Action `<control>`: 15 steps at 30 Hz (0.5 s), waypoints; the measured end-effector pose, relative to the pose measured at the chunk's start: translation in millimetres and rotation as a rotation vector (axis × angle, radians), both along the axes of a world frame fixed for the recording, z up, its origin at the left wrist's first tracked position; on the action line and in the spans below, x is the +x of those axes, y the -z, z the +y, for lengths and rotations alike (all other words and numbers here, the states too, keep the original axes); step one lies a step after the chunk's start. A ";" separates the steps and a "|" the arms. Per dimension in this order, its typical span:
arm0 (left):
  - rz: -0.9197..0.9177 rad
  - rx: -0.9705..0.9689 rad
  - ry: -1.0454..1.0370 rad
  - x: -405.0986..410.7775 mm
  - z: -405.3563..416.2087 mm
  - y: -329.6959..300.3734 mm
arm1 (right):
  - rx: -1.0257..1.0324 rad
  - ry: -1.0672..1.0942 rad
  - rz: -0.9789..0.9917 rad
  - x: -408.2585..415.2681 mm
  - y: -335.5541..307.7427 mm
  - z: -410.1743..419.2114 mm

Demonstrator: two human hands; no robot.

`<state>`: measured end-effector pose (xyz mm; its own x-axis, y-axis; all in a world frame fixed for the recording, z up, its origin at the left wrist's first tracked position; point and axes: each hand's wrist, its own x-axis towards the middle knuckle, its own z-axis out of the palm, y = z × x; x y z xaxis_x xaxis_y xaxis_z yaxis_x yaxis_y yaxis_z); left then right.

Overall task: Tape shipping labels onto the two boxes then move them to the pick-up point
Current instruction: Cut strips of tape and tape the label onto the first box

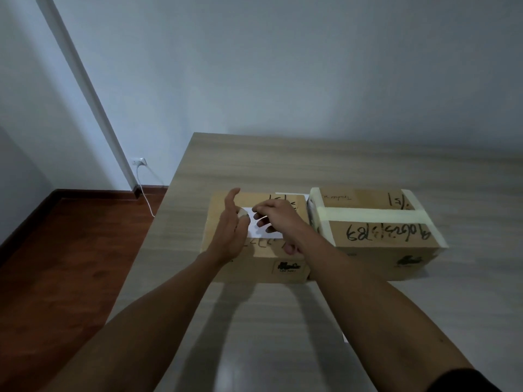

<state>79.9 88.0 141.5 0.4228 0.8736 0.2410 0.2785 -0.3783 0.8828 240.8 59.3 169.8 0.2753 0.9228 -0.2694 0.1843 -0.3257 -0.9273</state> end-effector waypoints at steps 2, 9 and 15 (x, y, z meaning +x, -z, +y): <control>0.016 -0.017 0.023 0.6 -1.8 -0.8 | 0.001 0.017 -0.007 3.5 0.1 -3.6; 0.112 -0.081 0.111 -0.5 -0.6 5.1 | 0.026 0.019 -0.021 10.3 2.4 -12.1; 0.100 -0.095 0.103 7.3 -2.5 3.1 | 0.021 0.008 -0.022 17.9 0.8 -10.2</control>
<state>87.2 85.5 138.4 0.5287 0.8415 0.1117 0.3311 -0.3256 0.8856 258.7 49.1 169.0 0.2882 0.9260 -0.2438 0.2023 -0.3077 -0.9297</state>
